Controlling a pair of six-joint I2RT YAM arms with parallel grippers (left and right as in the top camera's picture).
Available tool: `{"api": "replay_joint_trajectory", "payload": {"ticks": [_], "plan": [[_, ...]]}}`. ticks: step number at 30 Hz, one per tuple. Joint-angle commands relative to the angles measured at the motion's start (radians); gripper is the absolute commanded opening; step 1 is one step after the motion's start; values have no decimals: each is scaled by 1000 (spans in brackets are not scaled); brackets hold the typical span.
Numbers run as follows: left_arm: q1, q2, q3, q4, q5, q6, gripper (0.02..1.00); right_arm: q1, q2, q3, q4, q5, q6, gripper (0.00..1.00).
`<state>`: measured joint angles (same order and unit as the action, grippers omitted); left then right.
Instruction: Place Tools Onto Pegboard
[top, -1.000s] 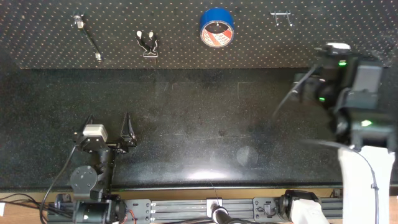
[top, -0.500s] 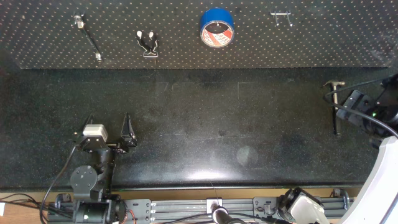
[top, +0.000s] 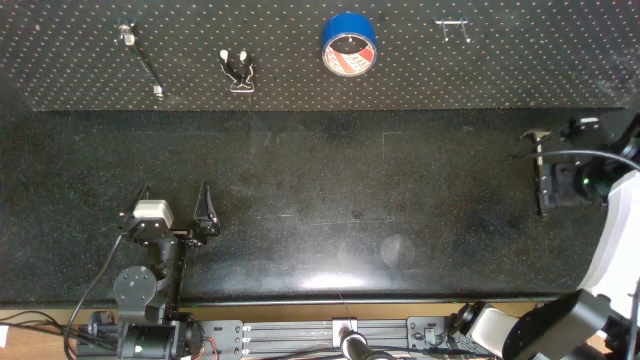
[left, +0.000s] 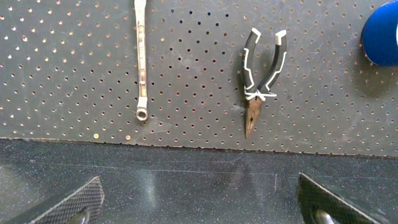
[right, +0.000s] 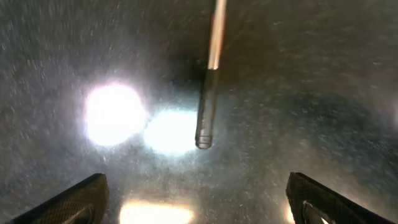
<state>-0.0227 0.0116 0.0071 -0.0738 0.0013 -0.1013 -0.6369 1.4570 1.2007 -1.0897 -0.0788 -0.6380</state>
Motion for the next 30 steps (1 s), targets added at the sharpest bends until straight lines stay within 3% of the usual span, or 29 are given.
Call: {"api": "replay_joint_trajectory", "payload": {"ticks": [1,5,8,20,30], "plan": [[-4,-8,-2,-7,0,6,996,-5,14,-183,140,-42,-124,932],[-4,-8,-2,-7,0,6,996,-6,23,-293,240,-42,-101,932],[-4,-8,-2,-7,0,6,996,-68,42,-296,319,-42,36,932],[-4,-8,-2,-7,0,6,996,-110,138,-295,370,-37,-11,934],[-4,-8,-2,-7,0,6,998,-57,185,-264,396,-38,-24,991]]}}
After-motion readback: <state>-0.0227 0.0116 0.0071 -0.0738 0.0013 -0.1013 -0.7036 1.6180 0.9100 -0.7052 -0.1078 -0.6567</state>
